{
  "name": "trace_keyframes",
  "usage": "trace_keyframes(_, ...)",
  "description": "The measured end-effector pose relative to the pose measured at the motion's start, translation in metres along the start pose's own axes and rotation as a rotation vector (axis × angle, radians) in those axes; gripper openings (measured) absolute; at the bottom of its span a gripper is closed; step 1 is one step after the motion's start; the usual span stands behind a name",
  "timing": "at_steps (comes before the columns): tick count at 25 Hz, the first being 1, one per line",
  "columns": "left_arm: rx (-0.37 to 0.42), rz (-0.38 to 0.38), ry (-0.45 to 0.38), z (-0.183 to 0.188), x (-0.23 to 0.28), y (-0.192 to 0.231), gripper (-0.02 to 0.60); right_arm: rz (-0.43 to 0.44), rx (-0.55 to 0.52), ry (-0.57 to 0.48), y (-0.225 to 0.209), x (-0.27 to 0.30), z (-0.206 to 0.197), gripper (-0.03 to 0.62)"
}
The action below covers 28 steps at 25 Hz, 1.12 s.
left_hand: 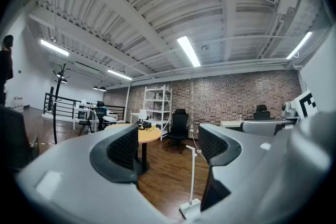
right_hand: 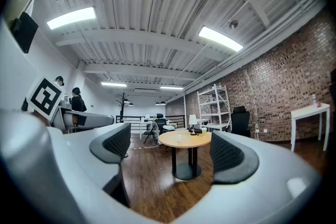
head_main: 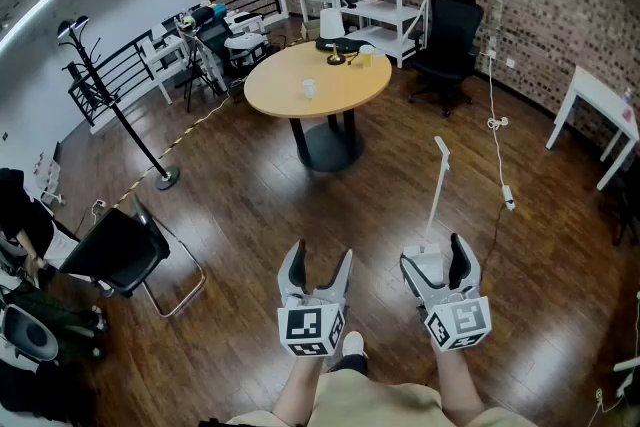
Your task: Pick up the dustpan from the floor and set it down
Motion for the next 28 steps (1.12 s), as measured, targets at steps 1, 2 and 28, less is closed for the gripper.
trace_keyframes(1, 0.002, -0.006, -0.001, 0.003, 0.012, 0.009, 0.333, -0.001, 0.004, -0.001, -0.001, 0.014, 0.001, 0.465)
trace_keyframes(2, 0.001, -0.011, -0.003, 0.006, 0.025, 0.018, 0.333, -0.002, 0.006, -0.002, -0.002, 0.028, 0.002, 0.465)
trace_keyframes(28, 0.034, 0.051, -0.021, 0.004, 0.344, 0.103, 0.325, 0.057, 0.049, -0.061, -0.162, 0.308, -0.033, 0.403)
Point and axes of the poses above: the fingertips, and each gripper's own axes: x forward along the fingers, y to its left, z out of its top, the point moved 10 cm from there along -x, backward along the fingers, and after that the axes turned 1 degree about -x, right-handed, at the moved point
